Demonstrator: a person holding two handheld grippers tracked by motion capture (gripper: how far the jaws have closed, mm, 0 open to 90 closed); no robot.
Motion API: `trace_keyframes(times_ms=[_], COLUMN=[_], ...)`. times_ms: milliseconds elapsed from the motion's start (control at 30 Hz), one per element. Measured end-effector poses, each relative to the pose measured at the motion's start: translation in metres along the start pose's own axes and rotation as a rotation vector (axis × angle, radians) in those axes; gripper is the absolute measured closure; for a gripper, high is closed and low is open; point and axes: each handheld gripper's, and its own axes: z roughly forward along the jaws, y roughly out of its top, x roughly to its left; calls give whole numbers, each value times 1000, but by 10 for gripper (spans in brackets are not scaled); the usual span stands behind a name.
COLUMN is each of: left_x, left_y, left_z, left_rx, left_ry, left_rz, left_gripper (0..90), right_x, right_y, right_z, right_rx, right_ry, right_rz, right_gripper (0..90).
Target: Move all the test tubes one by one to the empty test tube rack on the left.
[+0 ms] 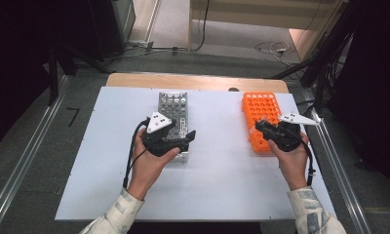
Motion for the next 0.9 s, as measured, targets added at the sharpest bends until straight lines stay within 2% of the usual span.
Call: trace_keyframes(times_ms=[400,900], left_x=[-12,-27], left_y=[3,2], left_z=[6,20], left_rx=[6,29], left_ry=[-30,-61], left_rz=[18,40], left_gripper=[239,250], right_x=[35,61], right_y=[-3,-9], right_z=[4,18], right_rx=[31,70], right_ry=[89,139], right_rz=[-64,-108], right_gripper=[735,735])
